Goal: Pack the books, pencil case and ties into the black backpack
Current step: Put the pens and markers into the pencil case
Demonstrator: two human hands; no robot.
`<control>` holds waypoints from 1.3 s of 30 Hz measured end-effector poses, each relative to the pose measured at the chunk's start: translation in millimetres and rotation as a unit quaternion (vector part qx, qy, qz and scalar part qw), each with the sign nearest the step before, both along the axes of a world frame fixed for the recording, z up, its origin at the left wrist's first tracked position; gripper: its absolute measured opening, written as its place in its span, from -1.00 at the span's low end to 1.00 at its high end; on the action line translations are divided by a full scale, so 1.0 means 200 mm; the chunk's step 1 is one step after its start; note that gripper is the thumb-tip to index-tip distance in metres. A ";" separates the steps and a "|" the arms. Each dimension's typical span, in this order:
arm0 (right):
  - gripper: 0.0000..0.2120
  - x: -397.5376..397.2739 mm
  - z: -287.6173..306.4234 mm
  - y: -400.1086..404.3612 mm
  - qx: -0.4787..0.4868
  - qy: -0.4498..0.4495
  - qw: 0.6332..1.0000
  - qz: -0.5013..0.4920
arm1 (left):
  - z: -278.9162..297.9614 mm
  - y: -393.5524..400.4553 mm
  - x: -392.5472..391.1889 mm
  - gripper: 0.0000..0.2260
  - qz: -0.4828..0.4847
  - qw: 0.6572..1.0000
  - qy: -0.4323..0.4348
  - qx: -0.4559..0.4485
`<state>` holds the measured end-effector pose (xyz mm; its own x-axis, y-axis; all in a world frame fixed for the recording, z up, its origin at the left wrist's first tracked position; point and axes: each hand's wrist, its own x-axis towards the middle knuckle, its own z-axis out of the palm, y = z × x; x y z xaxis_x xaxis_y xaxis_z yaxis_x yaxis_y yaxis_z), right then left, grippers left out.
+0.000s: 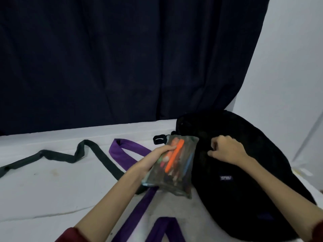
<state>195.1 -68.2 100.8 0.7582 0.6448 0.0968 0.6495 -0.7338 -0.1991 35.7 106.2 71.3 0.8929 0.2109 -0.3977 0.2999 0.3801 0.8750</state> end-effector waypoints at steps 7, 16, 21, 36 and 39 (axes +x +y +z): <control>-0.84 0.21 0.16 -0.06 0.219 0.167 0.960 0.058 | 0.05 -0.06 0.23 -0.61 -0.005 0.998 0.016 0.061; -0.82 0.29 0.21 -0.10 0.293 0.299 0.900 0.123 | 0.18 -0.12 0.48 -0.75 0.061 0.998 0.006 0.006; -0.84 0.31 0.16 -0.13 0.230 0.294 0.910 0.183 | 0.16 -0.09 0.71 -0.68 0.141 0.990 -0.016 0.003; -0.82 0.26 0.21 -0.12 0.257 0.342 0.880 0.208 | -0.01 -0.19 0.84 -0.63 0.223 0.955 -0.080 0.178; -0.82 0.29 0.21 -0.15 0.274 0.367 0.866 0.199 | 0.05 -0.13 0.75 -0.58 0.159 0.977 -0.067 0.125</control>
